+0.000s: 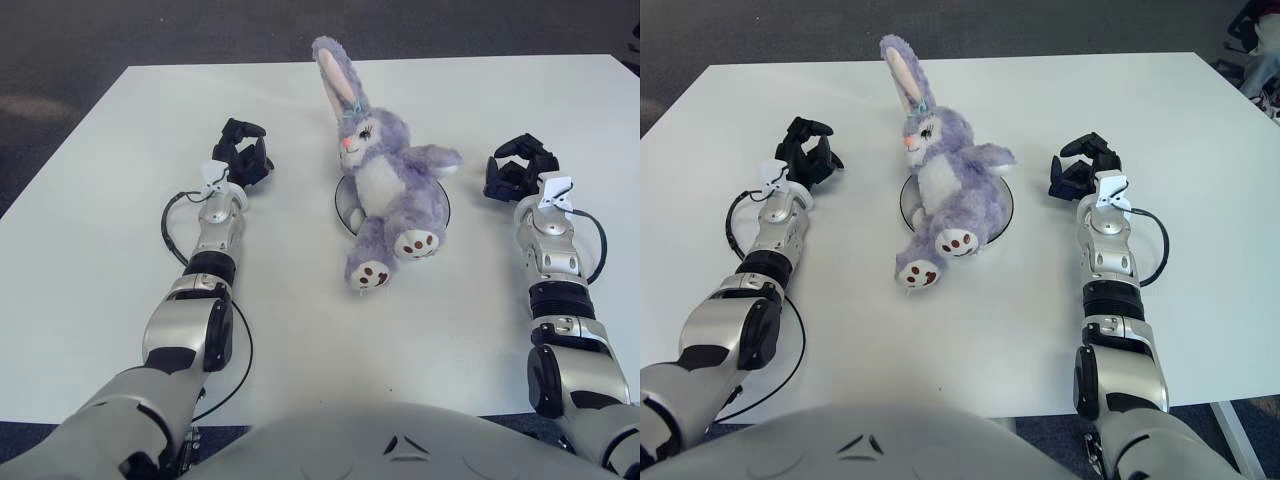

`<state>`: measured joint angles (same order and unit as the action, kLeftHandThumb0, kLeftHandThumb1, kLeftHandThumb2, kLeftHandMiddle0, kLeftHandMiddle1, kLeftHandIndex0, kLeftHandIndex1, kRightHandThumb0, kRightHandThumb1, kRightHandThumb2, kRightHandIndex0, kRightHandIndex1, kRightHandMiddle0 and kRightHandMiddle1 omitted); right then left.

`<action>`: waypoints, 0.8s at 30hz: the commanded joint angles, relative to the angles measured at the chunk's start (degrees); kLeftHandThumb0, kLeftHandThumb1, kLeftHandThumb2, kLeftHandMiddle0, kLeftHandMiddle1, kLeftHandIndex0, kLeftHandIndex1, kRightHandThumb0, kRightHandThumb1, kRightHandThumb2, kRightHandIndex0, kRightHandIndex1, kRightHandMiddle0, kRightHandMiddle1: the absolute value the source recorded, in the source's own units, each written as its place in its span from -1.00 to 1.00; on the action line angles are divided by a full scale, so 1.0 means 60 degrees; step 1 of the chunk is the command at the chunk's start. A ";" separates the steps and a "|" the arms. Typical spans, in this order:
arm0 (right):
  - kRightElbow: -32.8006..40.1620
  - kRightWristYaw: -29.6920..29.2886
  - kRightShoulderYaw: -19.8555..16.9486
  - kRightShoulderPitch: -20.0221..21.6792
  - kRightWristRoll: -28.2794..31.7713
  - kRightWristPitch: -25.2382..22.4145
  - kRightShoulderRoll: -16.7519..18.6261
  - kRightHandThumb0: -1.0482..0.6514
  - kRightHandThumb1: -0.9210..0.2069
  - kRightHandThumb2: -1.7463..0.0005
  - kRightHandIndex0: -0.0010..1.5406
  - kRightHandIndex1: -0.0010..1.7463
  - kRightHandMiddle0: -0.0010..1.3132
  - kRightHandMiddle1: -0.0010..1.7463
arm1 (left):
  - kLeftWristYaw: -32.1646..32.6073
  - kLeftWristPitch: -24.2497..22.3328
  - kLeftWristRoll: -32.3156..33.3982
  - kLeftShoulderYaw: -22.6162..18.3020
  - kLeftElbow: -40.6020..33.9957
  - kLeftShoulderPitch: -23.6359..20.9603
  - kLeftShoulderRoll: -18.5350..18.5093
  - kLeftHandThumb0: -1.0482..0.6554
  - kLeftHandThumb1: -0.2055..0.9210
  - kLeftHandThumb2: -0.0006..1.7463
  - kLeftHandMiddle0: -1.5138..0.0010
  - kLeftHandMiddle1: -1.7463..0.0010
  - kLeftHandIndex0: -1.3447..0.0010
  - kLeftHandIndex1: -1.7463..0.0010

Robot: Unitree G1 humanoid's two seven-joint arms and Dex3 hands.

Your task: Put the doll into the plate.

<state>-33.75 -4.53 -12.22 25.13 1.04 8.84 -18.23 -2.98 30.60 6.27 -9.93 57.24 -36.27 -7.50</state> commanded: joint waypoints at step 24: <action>-0.1752 -0.1192 0.1450 -0.0946 -0.1776 0.2447 0.0468 0.22 0.08 -0.49 -0.18 0.88 -0.34 1.00 | -0.0768 -0.0284 -0.0016 0.0121 -0.0181 0.1245 0.0469 -0.23 0.52 0.03 -0.15 -1.00 0.46 -1.00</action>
<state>-41.72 -11.96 -5.06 25.67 -8.45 23.46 -17.39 -6.83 29.24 6.36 -9.80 54.29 -33.79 -6.49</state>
